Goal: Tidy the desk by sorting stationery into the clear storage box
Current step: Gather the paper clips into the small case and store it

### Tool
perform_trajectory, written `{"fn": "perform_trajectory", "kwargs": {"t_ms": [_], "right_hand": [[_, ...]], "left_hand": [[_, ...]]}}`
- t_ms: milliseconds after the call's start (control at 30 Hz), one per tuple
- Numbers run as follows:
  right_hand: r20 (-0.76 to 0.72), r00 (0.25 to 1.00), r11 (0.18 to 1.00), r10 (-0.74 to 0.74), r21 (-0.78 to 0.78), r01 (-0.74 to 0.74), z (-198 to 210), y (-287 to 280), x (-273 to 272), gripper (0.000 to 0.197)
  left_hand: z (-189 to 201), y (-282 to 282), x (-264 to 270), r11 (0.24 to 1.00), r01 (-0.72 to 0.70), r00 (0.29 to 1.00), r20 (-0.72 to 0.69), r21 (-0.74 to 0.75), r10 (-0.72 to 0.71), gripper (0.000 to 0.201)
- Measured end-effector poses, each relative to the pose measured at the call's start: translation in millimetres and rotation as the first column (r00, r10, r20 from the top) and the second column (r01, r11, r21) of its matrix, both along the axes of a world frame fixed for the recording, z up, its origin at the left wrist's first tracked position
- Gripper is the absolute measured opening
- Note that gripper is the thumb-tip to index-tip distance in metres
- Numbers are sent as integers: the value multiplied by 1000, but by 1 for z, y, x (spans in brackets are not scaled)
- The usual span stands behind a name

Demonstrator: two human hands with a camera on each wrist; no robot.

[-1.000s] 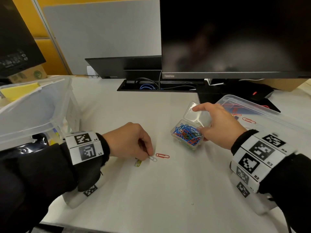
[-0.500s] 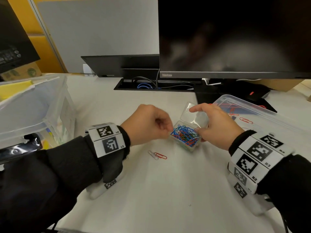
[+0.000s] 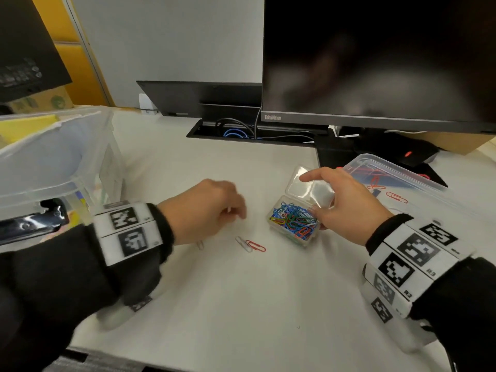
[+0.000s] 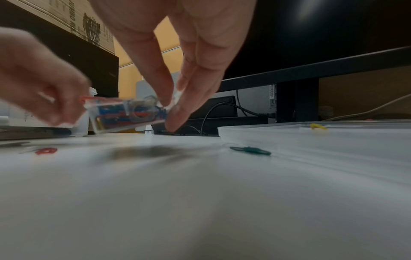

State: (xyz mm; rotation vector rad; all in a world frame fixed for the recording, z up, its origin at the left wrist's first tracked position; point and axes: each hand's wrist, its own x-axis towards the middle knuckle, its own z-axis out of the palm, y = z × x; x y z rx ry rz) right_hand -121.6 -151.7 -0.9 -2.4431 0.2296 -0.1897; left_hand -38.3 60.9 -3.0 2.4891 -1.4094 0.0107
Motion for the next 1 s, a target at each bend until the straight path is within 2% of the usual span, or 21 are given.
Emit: {"fn": "perform_trajectory", "kwargs": {"t_ms": [100, 233, 400, 567, 733, 1000], "right_hand": [[-8, 1000, 1000, 5, -5, -5, 0, 0, 0, 53], [-21, 1000, 1000, 0, 6, 0, -1, 0, 1, 54], [-41, 999, 1000, -22, 1, 22, -2, 0, 1, 54], [-54, 998, 999, -33, -7, 33, -2, 2, 1, 54], [-61, 998, 999, -31, -8, 31, -2, 2, 1, 54], [-64, 997, 999, -29, -17, 28, -1, 2, 0, 53]], "left_hand": [[-3, 33, -6, 974, -16, 997, -64, 226, 31, 26], [-2, 43, -8, 941, -55, 985, -135, 333, 105, 30], [-1, 22, -8, 964, 30, 971, -238, 265, 35, 20], [1, -2, -8, 994, 61, 962, -271, 90, -35, 18], [-3, -11, -2, 981, 40, 921, -388, 190, 37, 32], [-3, -19, 2, 981, 31, 907, -417, 192, 53, 12]]}}
